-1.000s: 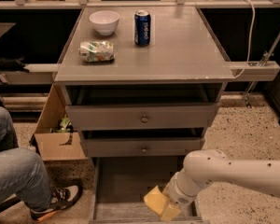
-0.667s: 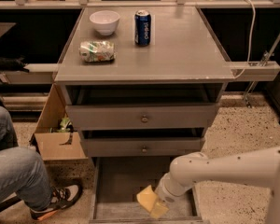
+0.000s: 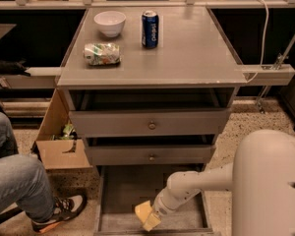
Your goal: Place sponge into bottom drawer
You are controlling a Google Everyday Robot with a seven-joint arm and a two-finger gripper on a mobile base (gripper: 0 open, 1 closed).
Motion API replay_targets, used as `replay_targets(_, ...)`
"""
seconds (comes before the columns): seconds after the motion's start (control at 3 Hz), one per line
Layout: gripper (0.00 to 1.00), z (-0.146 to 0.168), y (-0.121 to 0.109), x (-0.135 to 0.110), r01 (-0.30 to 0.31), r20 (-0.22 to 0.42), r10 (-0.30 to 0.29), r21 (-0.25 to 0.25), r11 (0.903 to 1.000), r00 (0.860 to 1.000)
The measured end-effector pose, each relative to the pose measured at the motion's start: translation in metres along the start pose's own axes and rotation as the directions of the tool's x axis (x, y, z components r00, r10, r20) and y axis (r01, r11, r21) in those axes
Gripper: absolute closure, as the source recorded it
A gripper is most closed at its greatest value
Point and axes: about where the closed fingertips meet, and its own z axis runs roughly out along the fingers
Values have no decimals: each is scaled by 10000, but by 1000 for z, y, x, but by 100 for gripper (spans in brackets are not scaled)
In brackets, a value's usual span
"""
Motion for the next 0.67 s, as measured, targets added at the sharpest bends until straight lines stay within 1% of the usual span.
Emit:
replay_targets(0.33, 100, 48, -19, 0, -572, 534, 606, -618, 9964, 9967)
replay_targets(0.67, 98, 93, -39, 6, -1296, 1029, 1425, -1233, 9839, 9844)
